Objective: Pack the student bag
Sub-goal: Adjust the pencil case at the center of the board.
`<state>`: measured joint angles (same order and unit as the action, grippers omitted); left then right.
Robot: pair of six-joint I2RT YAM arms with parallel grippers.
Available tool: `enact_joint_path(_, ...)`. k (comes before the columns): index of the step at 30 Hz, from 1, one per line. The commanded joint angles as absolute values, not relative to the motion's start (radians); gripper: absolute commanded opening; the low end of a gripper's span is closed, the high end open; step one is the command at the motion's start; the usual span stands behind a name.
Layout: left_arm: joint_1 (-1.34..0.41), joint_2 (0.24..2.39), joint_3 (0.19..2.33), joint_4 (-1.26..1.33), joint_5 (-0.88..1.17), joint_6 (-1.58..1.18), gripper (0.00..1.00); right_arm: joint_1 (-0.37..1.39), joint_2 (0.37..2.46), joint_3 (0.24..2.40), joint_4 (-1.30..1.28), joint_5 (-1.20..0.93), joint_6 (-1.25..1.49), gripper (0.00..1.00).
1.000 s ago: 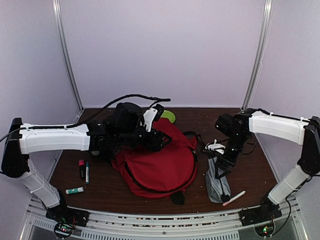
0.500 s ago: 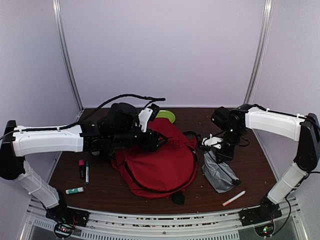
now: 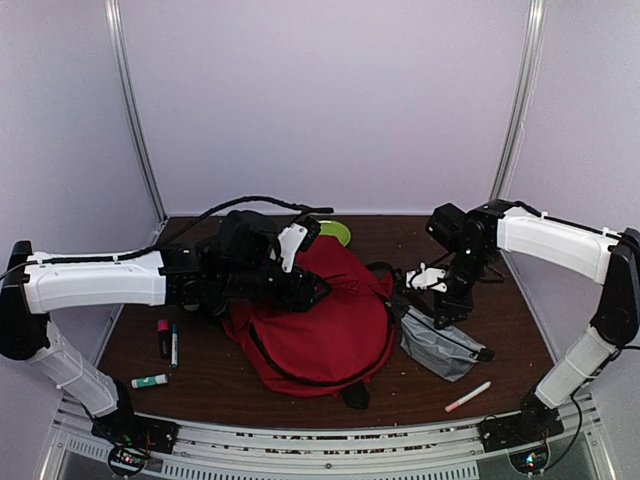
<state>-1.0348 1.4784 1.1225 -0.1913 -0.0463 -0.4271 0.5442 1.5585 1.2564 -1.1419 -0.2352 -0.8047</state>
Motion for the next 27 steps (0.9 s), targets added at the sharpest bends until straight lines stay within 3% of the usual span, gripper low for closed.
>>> enact_joint_path(1, -1.054, 1.425, 1.115, -0.189, -0.068, -0.399, 0.57, 0.535, 1.499, 1.221, -1.142, -0.28, -0.626, 0.71)
enact_joint_path(9, -1.059, 1.418, 1.119, -0.242, -0.101, -0.373, 0.57, 0.555, 1.502, 1.085, -1.103, -0.194, -0.516, 1.0)
enact_joint_path(22, -1.084, 1.434, 1.119, -0.245, -0.146, -0.377, 0.57, 0.575, 1.553, 1.023, -0.955, -0.111, -0.403, 0.99)
enact_joint_path(27, -1.094, 1.436, 1.135, -0.284, -0.159, -0.354, 0.57, 0.575, 1.515, 1.033, -0.975, -0.101, -0.397, 0.78)
